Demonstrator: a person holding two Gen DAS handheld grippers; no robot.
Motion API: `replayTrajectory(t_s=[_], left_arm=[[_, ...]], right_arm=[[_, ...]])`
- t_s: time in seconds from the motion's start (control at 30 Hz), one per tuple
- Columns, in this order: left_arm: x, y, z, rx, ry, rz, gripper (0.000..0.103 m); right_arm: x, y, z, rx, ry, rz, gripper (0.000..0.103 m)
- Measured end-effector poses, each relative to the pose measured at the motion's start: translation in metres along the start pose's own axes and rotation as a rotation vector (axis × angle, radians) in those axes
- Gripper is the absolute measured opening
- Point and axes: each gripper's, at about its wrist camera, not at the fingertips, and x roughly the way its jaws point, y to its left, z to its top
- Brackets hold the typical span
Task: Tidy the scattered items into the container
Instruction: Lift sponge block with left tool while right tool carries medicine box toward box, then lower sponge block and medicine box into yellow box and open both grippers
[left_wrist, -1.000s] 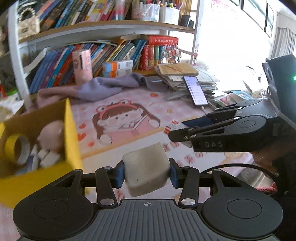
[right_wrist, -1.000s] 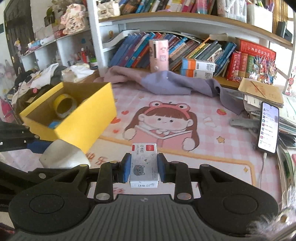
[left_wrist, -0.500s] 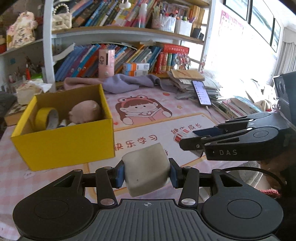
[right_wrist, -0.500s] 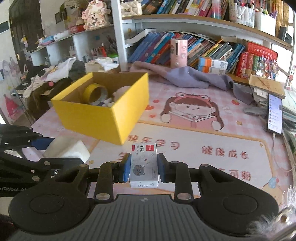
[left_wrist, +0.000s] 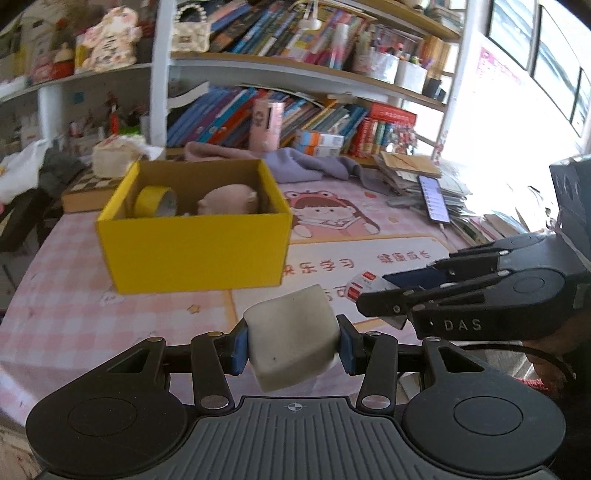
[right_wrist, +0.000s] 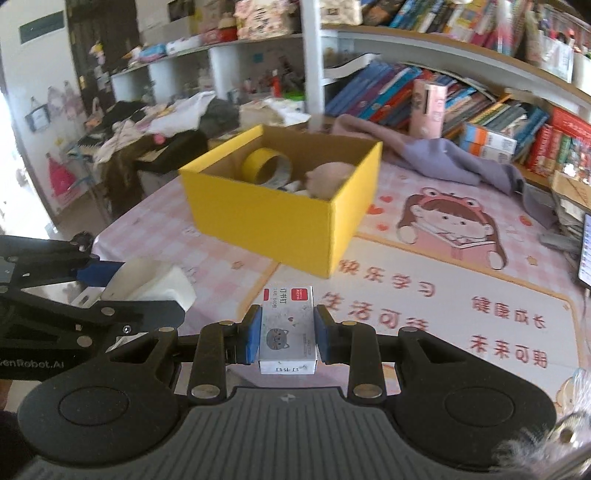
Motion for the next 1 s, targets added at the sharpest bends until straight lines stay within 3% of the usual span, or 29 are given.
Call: replayTrajectory(t_s=[0.57,0.9,1.0], left_arm=[[-0.005,0.041,0.015,-0.014,0.002,0.107,0.044],[0.029,0.077,0.091,-0.04,-0.139,0.108,0.044],[0.053,0.085,0.109,-0.017,-0.141,0.112,0.044]], right_arm=[[0.028,0.032,0.022,-0.089,-0.006,0.117,0.028],[0.062,0.009,0.097,-0.079,-0.124,0.085,0.028],[0.08,0.0,0.118,-0.108,-0.144,0.064,0.028]])
